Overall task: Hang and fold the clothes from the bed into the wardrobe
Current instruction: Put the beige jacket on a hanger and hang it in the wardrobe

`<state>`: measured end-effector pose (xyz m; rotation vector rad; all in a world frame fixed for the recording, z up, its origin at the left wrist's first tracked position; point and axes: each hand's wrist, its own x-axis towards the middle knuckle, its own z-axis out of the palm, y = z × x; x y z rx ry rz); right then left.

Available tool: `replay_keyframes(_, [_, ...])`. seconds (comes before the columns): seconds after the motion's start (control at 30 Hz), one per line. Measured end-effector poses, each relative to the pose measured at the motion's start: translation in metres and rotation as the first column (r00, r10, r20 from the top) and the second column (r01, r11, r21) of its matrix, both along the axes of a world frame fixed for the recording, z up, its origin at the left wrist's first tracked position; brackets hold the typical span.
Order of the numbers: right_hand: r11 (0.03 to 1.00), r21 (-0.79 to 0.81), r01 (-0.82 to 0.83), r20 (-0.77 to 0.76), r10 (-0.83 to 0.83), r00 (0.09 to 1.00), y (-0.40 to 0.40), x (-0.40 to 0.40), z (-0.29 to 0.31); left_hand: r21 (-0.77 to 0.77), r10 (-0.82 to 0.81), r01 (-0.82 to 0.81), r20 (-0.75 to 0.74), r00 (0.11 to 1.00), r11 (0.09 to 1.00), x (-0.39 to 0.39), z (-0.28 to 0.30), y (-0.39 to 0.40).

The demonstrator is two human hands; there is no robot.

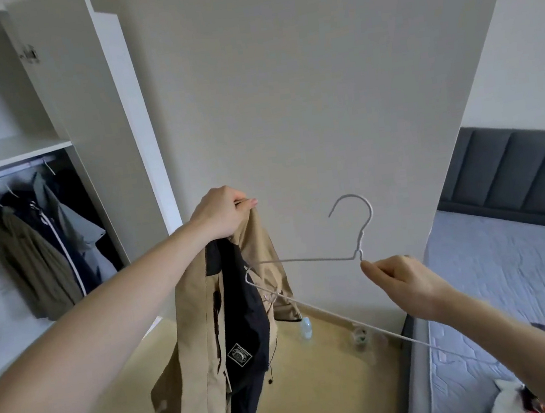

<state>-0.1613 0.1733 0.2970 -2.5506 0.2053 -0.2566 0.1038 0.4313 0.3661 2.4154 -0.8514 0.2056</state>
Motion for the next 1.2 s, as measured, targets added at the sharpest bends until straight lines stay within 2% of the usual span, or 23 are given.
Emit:
replay_keyframes(0.2, [0.999,0.011,-0.049,0.012,0.049,0.999,0.031,0.035,-0.009,-0.037,-0.113,0.117,0.082,0.99,0.992,-0.028,0.036,-0.002])
replay_keyframes(0.33, [0.982,0.109,-0.152,0.044,0.148,0.988,0.051,0.054,-0.01,-0.055,-0.185,0.196,0.169,0.968,0.979,-0.047,0.064,-0.003])
replay_keyframes(0.43, [0.971,0.15,-0.188,-0.009,0.192,0.981,0.038,0.055,0.002,-0.039,-0.148,0.16,0.22,0.964,0.986,-0.038,0.081,0.012])
replay_keyframes(0.6, [0.937,0.262,-0.233,-0.118,0.271,0.955,0.009,0.047,0.028,0.036,-0.05,0.044,0.218,0.975,0.998,-0.011,0.085,0.035])
replay_keyframes(0.73, [0.927,0.229,-0.297,-0.19,0.342,0.92,0.018,0.051,0.033,0.14,-0.109,0.073,0.268,0.957,0.988,-0.017,0.075,0.02])
replay_keyframes(0.83, [0.947,0.171,-0.271,-0.12,0.293,0.949,0.018,0.057,0.027,0.185,-0.194,0.136,0.346,0.918,0.973,-0.029,0.071,0.008])
replay_keyframes(0.93, [0.981,-0.042,-0.189,-0.001,0.189,0.982,0.005,0.059,0.015,0.16,-0.208,0.156,0.387,0.898,0.975,-0.034,0.072,0.005])
replay_keyframes(1.0, [0.984,-0.122,-0.133,0.039,0.139,0.99,0.001,0.059,0.009,0.168,-0.189,0.13,0.403,0.895,0.977,-0.036,0.076,0.004])
replay_keyframes(1.13, [0.981,-0.041,-0.189,0.094,0.192,0.977,-0.004,0.057,0.006,0.223,-0.144,0.053,0.417,0.897,0.973,-0.038,0.082,0.0])
replay_keyframes(1.2, [0.977,0.032,-0.21,0.098,0.206,0.974,0.002,0.055,0.001,0.179,-0.111,0.041,0.402,0.909,0.983,-0.043,0.082,-0.006])
